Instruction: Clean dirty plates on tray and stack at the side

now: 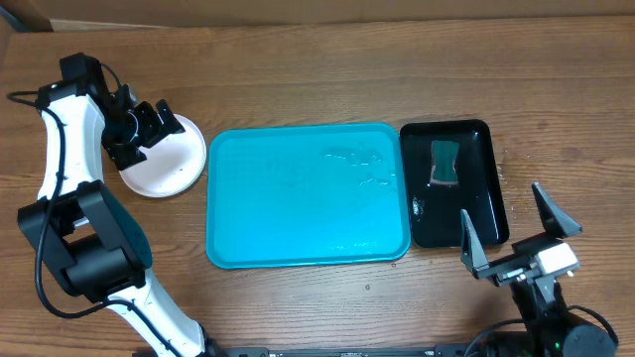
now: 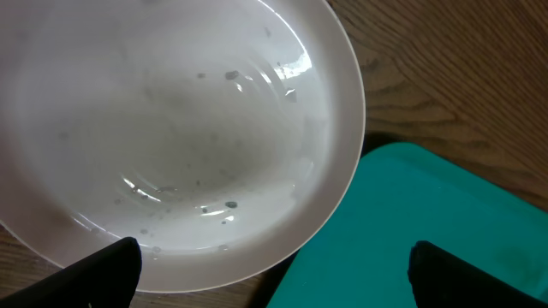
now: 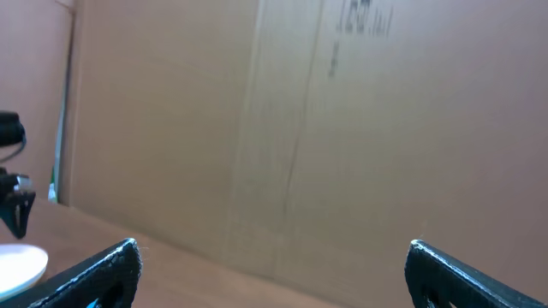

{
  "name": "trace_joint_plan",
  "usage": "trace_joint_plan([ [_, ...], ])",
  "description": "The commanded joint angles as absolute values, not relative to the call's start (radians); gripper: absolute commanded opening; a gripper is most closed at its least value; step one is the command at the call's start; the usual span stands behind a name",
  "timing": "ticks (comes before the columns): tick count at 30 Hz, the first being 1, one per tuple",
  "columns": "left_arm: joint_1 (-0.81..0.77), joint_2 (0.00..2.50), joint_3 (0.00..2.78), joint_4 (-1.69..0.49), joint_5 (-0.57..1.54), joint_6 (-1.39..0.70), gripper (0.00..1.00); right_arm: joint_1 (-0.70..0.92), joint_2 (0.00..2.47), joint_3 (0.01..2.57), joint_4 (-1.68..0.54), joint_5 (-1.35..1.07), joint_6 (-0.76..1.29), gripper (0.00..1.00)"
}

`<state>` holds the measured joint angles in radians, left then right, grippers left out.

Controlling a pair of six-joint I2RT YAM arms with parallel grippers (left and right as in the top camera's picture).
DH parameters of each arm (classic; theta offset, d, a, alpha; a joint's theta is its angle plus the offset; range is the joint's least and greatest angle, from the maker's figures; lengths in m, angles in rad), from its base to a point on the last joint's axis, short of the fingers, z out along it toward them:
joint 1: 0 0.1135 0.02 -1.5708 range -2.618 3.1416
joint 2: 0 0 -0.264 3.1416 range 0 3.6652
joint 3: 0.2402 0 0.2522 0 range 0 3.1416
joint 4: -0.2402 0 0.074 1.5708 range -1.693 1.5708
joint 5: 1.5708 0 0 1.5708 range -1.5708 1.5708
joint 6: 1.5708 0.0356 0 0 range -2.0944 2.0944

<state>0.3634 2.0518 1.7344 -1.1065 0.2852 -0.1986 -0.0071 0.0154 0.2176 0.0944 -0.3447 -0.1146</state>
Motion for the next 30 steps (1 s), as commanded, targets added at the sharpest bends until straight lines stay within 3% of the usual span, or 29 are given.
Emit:
trace_joint_plan([
  [1,0.366,2.055,1.734,-1.106,0.296,-0.176,1.00,-0.010,0.003,0.176,0.104,-0.305,-0.101,1.00],
  [14,0.366,2.055,1.734,-1.106,0.296,-0.176,1.00,-0.010,0.003,0.006,0.095,-0.254,-0.091,1.00],
  [19,0.366,2.055,1.734,-1.106,0.296,-0.176,1.00,-0.007,0.003,0.008,-0.073,-0.227,-0.080,1.00],
  [30,0.366,2.055,1.734,-1.106,0.296,-0.176,1.00,-0.007,0.003,0.008,-0.067,-0.178,-0.086,1.00],
])
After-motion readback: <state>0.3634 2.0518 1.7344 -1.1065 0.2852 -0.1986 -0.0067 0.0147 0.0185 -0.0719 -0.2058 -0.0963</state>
